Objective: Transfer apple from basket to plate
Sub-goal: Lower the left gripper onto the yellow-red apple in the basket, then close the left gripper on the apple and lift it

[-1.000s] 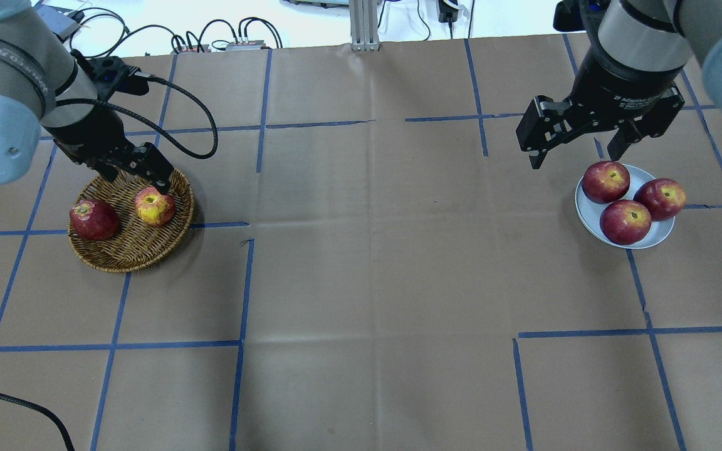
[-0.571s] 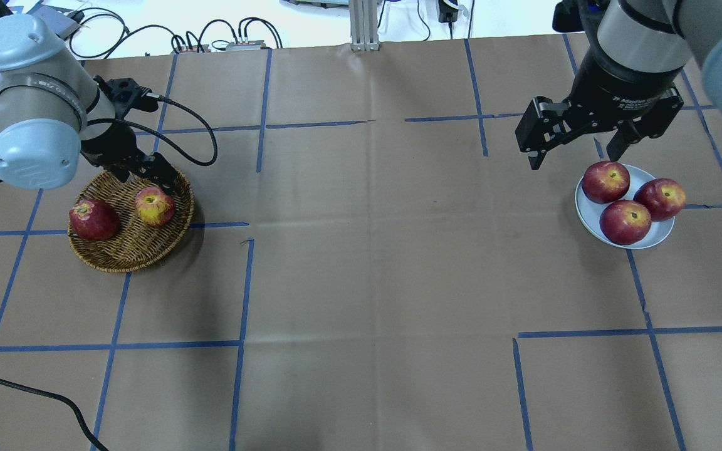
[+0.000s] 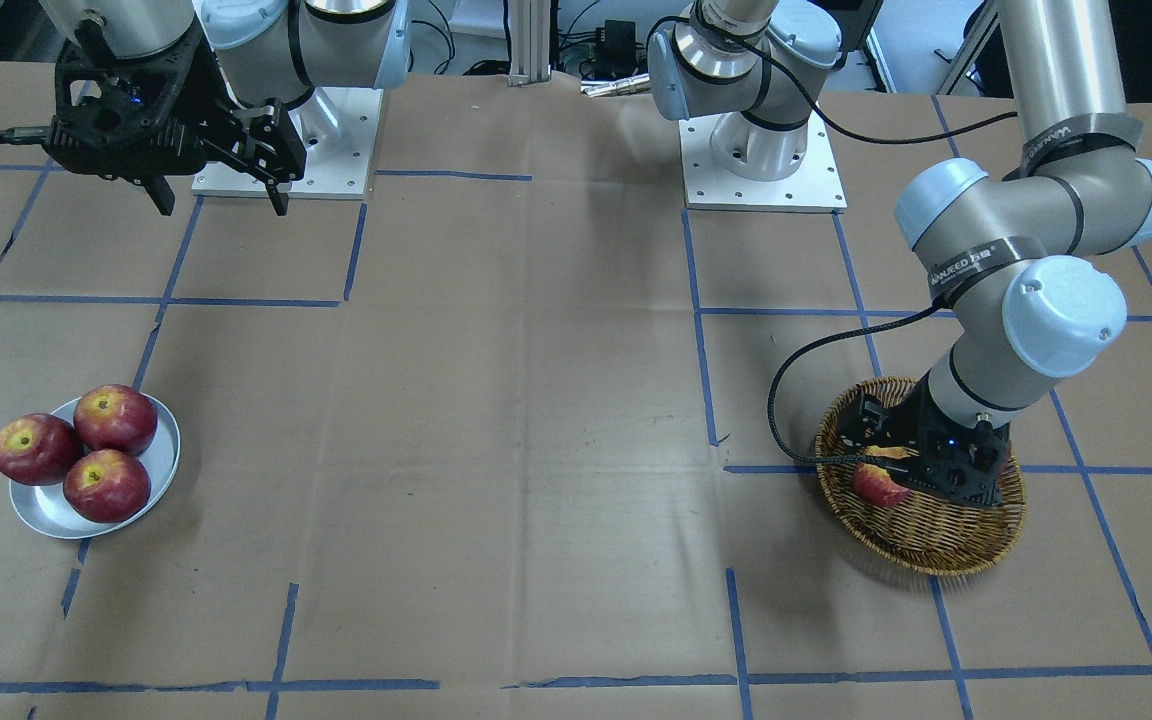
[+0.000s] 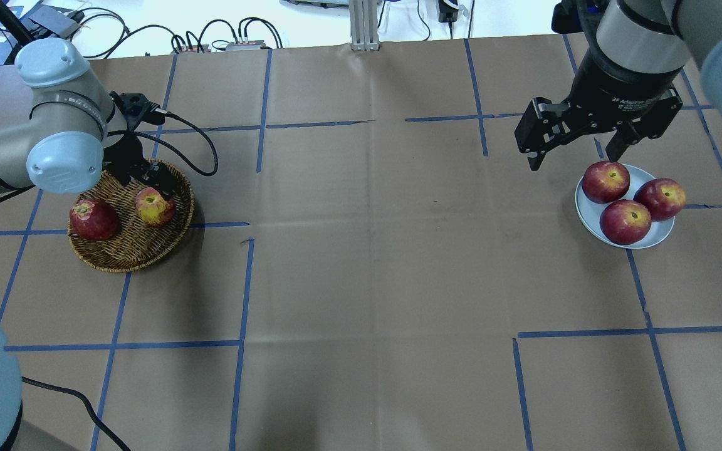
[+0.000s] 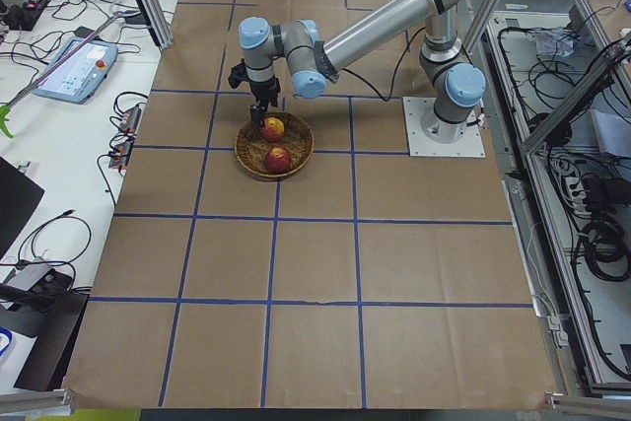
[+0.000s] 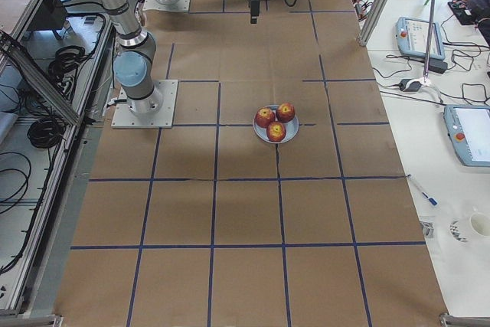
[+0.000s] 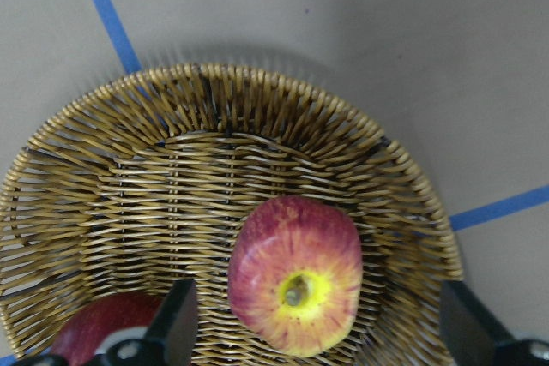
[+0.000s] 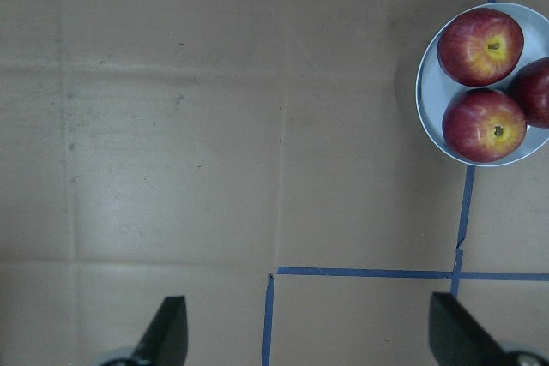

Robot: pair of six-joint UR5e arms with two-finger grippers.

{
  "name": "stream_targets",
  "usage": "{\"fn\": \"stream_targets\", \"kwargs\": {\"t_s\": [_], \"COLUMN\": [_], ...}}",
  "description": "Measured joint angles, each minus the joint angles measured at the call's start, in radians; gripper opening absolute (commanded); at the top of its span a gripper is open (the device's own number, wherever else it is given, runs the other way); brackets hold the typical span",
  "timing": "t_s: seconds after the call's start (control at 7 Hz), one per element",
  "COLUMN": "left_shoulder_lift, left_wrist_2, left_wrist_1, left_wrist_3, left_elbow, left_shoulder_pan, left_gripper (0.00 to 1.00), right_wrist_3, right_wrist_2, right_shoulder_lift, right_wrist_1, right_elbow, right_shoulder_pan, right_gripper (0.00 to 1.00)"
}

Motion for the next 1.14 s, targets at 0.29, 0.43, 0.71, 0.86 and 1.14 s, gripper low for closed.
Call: {"fn": "stream_targets", "kwargs": {"t_s": [0.29, 0.43, 0.71, 0.86, 1.14], "left_shoulder_lift": [-0.026, -0.038, -0.069, -0.077, -0.084], "left_wrist_2": [-0.039, -0.049, -0.054, -0.056, -0.057], "left_wrist_1": [0.001, 0.002, 0.005, 0.008, 0.015], "left_wrist_3": [-0.006, -0.009, -0.011, -0.011, -0.012], "left_elbow": [-0.019, -0.027, -0.017, -0.015, -0.012], "left_shoulder_pan": [0.036, 0.041, 0.044, 0.044, 0.044], "left_gripper": [0.99, 0.99, 0.92, 0.80, 0.52], "right_wrist_3": [-0.002, -0.003, -0.004, -0.005, -0.004], "right_wrist_2": [-0.002, -0.002, -0.002, -0.002, -0.001], "right_shoulder_lift": [0.001, 0.001, 0.003, 0.002, 0.001], "right_wrist_1": [0.003, 0.003, 0.001, -0.001, -0.002], "right_elbow": [-0.001, -0.001, -0.001, 0.001, 0.004], "right_shoulder_pan": [0.000, 0.000, 0.000, 0.000, 0.000], "right_gripper": [1.00, 1.00, 1.00, 1.00, 1.00]}}
